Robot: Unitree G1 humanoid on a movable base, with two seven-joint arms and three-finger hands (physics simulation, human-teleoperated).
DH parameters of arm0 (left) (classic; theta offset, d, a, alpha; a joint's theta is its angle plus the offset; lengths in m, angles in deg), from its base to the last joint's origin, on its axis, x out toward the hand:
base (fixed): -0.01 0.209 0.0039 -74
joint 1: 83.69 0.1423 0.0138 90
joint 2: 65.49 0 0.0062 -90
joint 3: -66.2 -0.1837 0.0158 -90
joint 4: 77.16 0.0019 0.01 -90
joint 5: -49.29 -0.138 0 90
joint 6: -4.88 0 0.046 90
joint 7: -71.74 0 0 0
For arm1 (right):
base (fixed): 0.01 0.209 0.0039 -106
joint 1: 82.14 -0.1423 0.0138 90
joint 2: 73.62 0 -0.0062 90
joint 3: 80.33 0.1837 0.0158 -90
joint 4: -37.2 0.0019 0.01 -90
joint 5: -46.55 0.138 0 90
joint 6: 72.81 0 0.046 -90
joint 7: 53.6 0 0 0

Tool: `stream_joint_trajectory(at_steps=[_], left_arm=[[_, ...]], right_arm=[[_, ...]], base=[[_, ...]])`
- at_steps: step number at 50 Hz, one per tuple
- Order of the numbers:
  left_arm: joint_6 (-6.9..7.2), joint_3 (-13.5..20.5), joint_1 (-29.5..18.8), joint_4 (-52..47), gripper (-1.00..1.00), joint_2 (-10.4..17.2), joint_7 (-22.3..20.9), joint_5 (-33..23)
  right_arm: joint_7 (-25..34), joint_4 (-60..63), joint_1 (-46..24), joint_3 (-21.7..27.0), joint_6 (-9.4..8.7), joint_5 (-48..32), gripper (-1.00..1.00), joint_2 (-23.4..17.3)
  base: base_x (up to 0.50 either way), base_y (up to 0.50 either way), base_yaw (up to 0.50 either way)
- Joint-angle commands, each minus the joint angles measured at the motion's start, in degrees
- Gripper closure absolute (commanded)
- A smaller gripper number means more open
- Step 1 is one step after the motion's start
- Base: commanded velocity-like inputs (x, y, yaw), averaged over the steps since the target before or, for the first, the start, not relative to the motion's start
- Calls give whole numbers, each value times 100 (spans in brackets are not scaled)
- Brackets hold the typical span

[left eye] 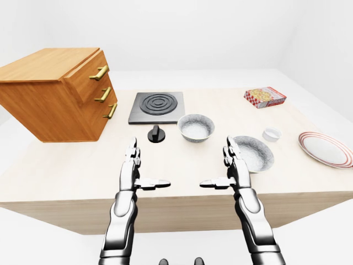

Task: Pick the akita bowl from table center and place it on the plate.

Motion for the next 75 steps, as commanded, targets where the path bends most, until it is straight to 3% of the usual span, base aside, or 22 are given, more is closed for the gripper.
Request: stream_joint_trajectory(at_steps=[1,7,10,11,12,13,19,23,31,66,75], left_arm=[[135,169,-50,-107,-100,54,-97,189],[85,184,-193,137,-100,83,-80,164],[207,249,-484,300,-100,150,-46,143],[366,250,-754,527,-100,243,-110,76],[356,276,-878,654,-100,275,-80,10],[440,346,-1125,797,-100,331,-121,61],[450,531,-1885,1001,-100,551,-78,170],[450,585,-2148,1069,-100,648,-25,246],[450,561,-2138,863,-100,647,30,295],[450,599,-2163,571,-100,671,90,379],[450,587,-2110,542,-100,653,95,376]], right_arm=[[122,70,138,-35,-119,-173,-100,-20],[19,-153,-123,-98,-207,-303,-100,24],[-18,-184,-493,-41,-466,-317,-100,-12],[-16,-185,-770,12,-466,-330,-100,-66],[-6,-181,-904,44,-466,-322,-100,-88],[16,-188,-1186,114,-466,-284,-100,-141],[4,-706,-2244,279,-466,-152,-100,-310],[-30,-872,-2494,278,-466,-92,-100,-349],[-3,-711,-2348,296,-466,26,-100,-376],[83,-394,-2167,382,-466,104,-100,-462],[251,-298,-2154,349,-466,192,-100,-437]], base=[[0,0,0],[0,0,0],[0,0,0],[0,0,0],[0,0,0],[0,0,0],[0,0,0],[0,0,0],[0,-5,0],[0,-50,0],[40,-36,0]])
